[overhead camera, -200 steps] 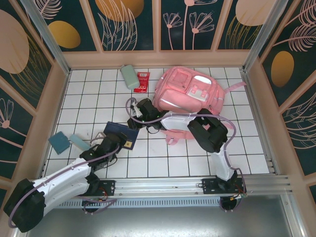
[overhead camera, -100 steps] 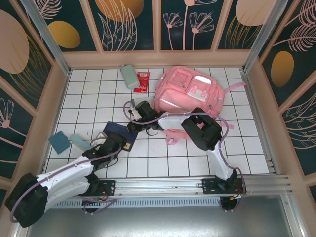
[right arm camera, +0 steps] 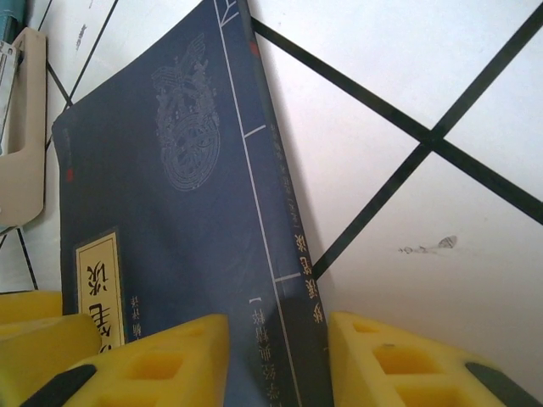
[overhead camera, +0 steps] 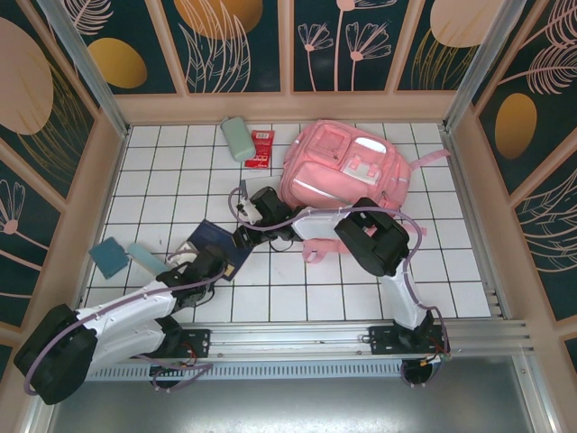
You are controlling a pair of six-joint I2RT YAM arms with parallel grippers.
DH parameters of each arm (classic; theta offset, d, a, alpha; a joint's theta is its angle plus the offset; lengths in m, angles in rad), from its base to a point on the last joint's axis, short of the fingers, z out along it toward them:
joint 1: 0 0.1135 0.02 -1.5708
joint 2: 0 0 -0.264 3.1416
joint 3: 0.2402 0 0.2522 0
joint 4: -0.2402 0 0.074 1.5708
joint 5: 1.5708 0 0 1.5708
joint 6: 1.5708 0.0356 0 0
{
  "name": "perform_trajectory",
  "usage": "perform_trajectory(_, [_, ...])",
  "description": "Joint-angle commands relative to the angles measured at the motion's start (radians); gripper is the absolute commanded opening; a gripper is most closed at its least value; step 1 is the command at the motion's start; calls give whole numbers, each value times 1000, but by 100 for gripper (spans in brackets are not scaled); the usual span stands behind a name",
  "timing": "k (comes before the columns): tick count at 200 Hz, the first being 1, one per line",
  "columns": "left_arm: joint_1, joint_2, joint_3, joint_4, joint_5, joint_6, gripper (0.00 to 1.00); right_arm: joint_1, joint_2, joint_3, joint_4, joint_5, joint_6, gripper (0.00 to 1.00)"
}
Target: Pack the student bag
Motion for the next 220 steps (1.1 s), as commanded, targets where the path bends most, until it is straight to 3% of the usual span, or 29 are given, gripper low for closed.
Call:
perform_trajectory(1, [20,83,-96,178,33,-27,44,5,63,35,-62,6,-7,36])
perform_trajectory(35, [20,94,-117,216,39,-23,34,1,49,9,21,-228,42,35])
perform_trajectory(88, [20,103,-118,238,50,-13,33,-2,-34,-39,135,-428,119,33])
perform_trajectory(143, [19,43,-128,214,52,-14,33,2,-43,-53,212,-496,183,32])
perform_trajectory(220, [19,-81,-157,143,78,-49,32,37,23,41,19,-394,78,32])
